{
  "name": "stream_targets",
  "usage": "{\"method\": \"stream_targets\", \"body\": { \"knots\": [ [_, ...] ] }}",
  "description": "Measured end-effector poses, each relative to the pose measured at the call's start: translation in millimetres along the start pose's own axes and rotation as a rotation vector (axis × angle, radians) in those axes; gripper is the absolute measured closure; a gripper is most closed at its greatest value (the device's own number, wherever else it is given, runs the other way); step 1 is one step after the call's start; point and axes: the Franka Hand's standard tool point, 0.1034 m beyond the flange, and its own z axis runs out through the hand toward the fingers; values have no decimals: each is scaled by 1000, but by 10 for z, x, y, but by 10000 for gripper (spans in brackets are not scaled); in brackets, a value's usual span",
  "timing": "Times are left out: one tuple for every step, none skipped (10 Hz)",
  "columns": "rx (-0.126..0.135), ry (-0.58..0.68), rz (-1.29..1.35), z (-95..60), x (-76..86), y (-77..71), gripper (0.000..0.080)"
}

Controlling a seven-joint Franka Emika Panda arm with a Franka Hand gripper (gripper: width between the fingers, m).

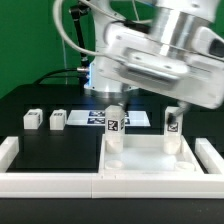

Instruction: Assemble square table

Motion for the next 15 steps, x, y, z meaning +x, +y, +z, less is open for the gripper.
{"method": "stream_targets", "body": {
  "knots": [
    [9,14,32,89,33,-236,150],
    [19,26,72,188,14,-509,150],
    [17,33,105,238,-39,-664,150],
    [17,31,215,231,-45,-639,150],
    [17,30,263,229,-42,-622,150],
    [18,31,301,233,-42,-630,150],
    [3,34,383,296,-16,-615,150],
    [-30,79,465,563,114,-643,150],
    [-19,94,577,597,141,-785,150],
    [-1,95,738,610,254,-994,150],
    [17,103,875,668,427,-1181,150],
    [29,117,1007,690,541,-1399,150],
    [39,128,1124,703,594,-1457,150],
    [41,129,1183,704,586,-1419,150],
    [42,133,1238,702,586,-1399,150]
  ]
}}
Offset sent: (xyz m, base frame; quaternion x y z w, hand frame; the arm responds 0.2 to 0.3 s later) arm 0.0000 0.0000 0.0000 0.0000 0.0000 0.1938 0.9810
